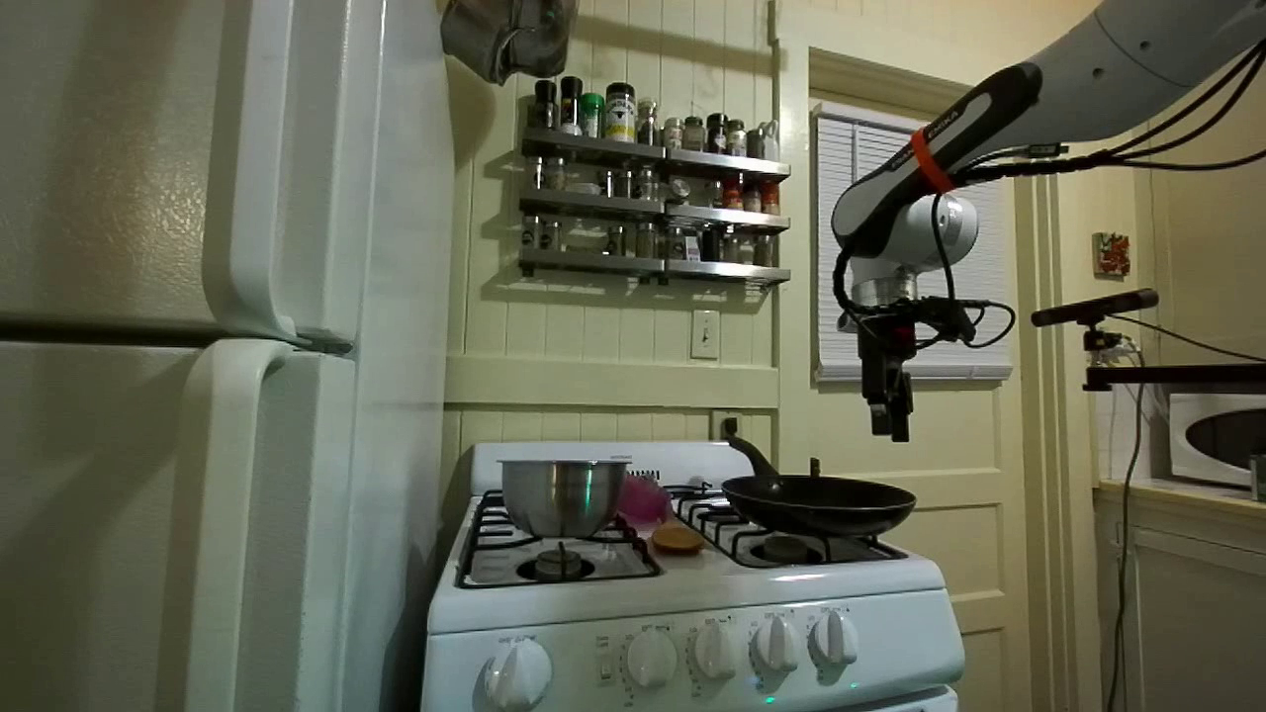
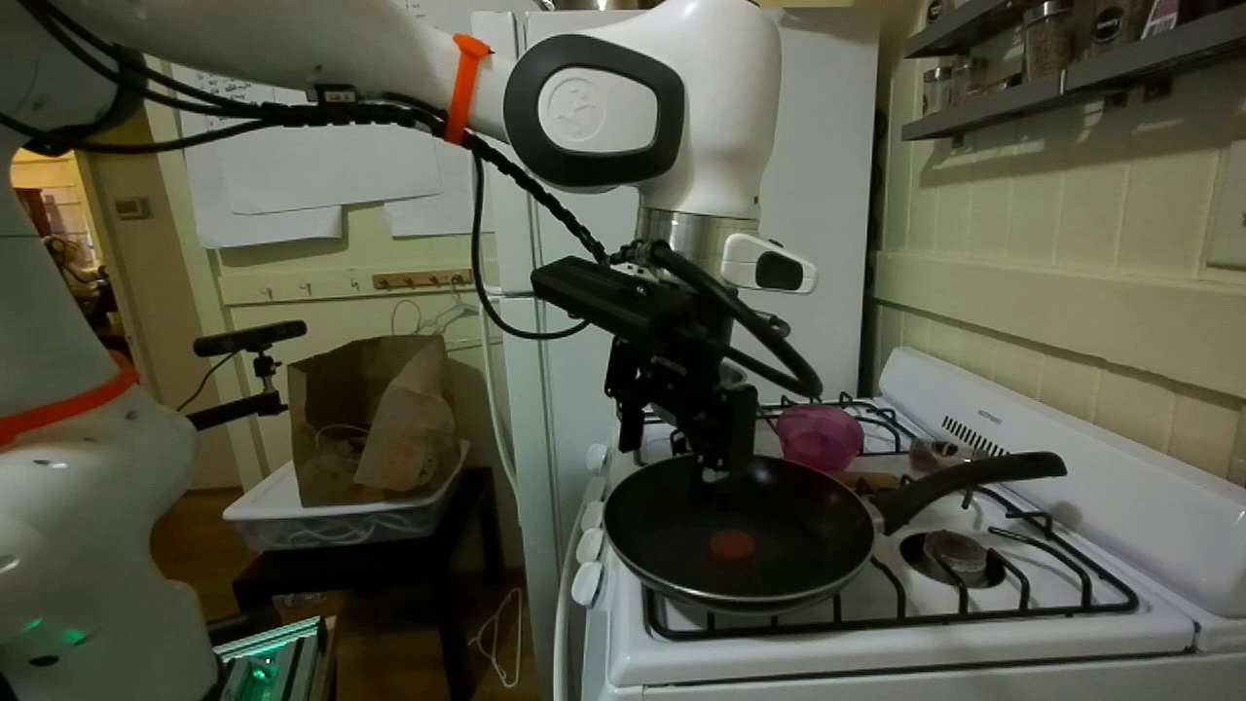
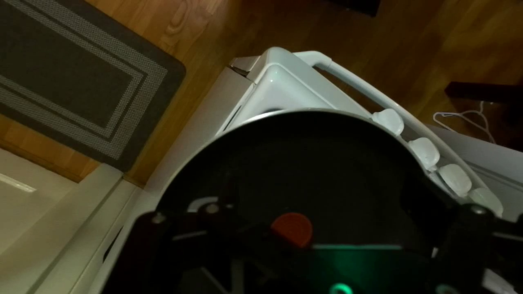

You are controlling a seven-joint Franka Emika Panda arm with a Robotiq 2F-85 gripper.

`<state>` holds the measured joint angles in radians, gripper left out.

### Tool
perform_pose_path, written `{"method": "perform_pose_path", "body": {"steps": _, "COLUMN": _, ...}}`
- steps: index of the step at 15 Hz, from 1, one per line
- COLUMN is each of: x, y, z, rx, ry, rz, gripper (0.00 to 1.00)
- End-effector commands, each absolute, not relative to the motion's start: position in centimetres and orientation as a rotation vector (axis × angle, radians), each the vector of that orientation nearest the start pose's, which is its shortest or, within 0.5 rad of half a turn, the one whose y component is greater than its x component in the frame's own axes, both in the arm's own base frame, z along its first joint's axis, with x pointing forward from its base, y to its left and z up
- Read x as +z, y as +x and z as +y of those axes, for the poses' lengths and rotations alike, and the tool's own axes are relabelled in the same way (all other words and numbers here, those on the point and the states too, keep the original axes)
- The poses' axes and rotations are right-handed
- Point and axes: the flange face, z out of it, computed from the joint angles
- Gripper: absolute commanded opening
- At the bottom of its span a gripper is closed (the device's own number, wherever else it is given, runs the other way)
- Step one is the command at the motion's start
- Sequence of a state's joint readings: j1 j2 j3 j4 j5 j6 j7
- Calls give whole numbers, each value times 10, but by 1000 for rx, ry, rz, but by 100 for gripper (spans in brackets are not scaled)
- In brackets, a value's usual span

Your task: Flip the switch on the stove

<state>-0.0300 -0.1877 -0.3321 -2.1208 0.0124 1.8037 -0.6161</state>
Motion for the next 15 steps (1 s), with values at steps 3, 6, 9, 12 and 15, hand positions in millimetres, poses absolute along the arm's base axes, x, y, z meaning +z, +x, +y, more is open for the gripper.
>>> {"method": "perform_pose_path", "body": {"steps": 3, "x": 483, "y": 461, "z": -132, "rx": 155, "ry": -2983, "rz": -303, "gripper": 100}}
{"method": "perform_pose_path", "body": {"steps": 6, "x": 485, "y": 474, "z": -84, "rx": 190, "ry": -3073, "rz": -83, "gripper": 100}}
{"method": "perform_pose_path", "body": {"steps": 9, "x": 488, "y": 480, "z": -20, "rx": 167, "ry": -3126, "rz": 125, "gripper": 100}}
{"method": "perform_pose_path", "body": {"steps": 12, "x": 485, "y": 474, "z": 63, "rx": 192, "ry": -3129, "rz": 282, "gripper": 100}}
{"method": "perform_pose_path", "body": {"steps": 15, "x": 484, "y": 477, "z": 84, "rx": 205, "ry": -3130, "rz": 198, "gripper": 100}}
